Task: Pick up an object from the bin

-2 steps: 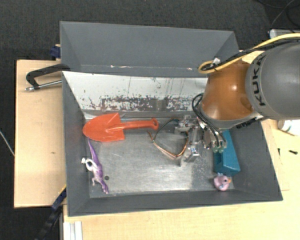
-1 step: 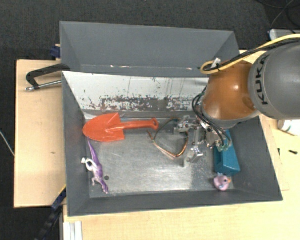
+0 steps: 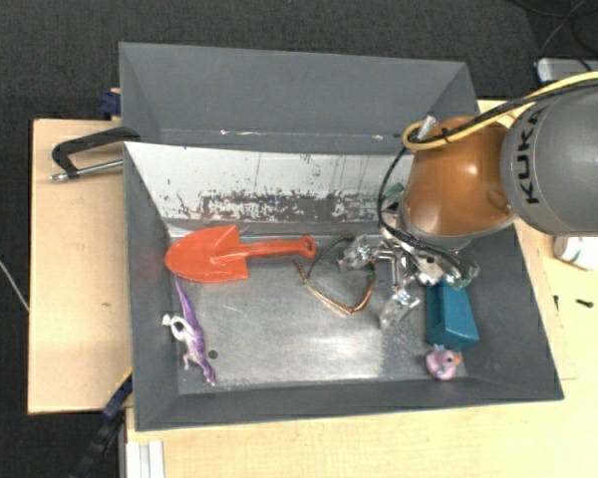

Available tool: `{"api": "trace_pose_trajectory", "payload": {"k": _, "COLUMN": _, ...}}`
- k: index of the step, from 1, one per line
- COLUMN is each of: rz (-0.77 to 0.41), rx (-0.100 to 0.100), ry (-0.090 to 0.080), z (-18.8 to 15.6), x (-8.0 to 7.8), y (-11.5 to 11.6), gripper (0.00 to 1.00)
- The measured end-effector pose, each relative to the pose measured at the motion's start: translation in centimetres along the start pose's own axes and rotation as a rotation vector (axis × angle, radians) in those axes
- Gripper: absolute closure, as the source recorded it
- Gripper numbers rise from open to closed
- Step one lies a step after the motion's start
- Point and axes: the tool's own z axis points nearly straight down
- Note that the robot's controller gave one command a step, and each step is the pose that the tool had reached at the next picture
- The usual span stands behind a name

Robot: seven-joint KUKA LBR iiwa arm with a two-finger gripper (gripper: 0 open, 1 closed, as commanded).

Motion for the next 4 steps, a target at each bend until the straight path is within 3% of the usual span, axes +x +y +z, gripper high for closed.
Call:
{"api": "trace_pose_trajectory", "payload": {"k": 1, "rz": -0.080, "rx": 0.001, "ry": 0.007, "z": -0.2, "x": -0.3, "y": 0.6, "gripper": 1.00}}
{"api": "trace_pose_trajectory", "payload": {"k": 3, "rz": -0.080, "rx": -0.001, "ry": 0.006, "z": -0.6, "x": -0.2, "y": 0.7, "gripper": 1.00}}
{"api": "trace_pose_trajectory", "payload": {"k": 4, "rz": -0.080, "rx": -0.008, "ry": 0.010, "z": -2.3, "x": -0.1, "y": 0.9, "gripper": 1.00}}
